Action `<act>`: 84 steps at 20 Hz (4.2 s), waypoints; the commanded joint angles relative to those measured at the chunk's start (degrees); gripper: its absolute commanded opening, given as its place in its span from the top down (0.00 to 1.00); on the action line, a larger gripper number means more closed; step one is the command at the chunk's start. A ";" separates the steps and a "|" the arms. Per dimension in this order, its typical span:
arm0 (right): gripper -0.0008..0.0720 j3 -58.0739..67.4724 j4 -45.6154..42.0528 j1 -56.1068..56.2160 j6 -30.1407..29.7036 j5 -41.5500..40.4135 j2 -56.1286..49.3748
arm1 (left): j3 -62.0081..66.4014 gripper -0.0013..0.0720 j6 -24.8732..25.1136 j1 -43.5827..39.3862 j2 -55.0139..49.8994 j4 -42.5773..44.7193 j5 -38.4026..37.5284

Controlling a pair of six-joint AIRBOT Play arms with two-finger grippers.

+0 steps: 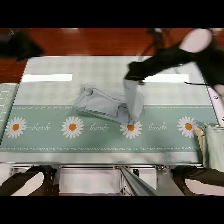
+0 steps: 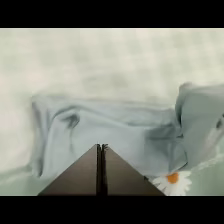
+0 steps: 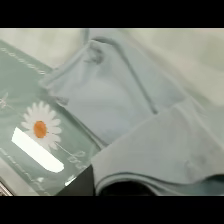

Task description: Fold the shirts.

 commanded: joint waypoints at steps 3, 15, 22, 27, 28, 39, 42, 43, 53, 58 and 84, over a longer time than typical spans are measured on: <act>0.95 17.92 0.35 12.09 2.38 -2.34 -20.98 | -37.46 0.95 -2.75 4.72 31.61 -1.62 6.95; 0.12 25.64 17.27 4.24 -4.76 0.17 -28.87 | -62.23 0.95 -3.91 4.74 37.92 -7.87 19.87; 0.13 11.69 -6.93 -23.39 -2.58 23.85 -3.41 | -62.42 0.95 -2.21 4.72 33.83 -7.89 21.16; 0.13 -35.15 -4.02 -27.06 6.21 -7.72 15.34 | -62.45 0.95 -0.57 4.72 32.39 -7.87 21.20; 0.13 -40.96 0.37 -25.55 5.62 -11.56 15.32 | -62.47 0.95 -0.57 4.72 31.85 -7.89 21.22; 0.13 -30.42 17.20 -7.67 -1.53 -10.97 -10.97 | -62.82 0.95 -0.57 4.72 28.33 -8.33 22.25; 0.62 -25.11 19.56 -5.01 -2.64 -9.14 -14.32 | -62.82 0.95 -0.57 4.72 28.33 -8.33 22.27; 0.95 -23.30 20.17 -4.42 -5.92 -7.63 -14.62 | -62.82 0.95 -0.57 4.72 28.33 -8.33 22.45; 0.95 23.26 -10.91 -6.88 6.73 10.56 -10.95 | -62.84 0.95 -0.57 4.72 28.30 -8.33 23.02; 0.95 29.38 -11.89 -18.56 11.21 20.04 -4.72 | -62.82 0.95 -0.57 4.72 28.33 -8.33 21.94; 0.14 -27.43 -42.95 -80.37 11.96 30.64 42.97 | -62.79 0.95 -0.57 -7.23 28.09 -8.94 30.67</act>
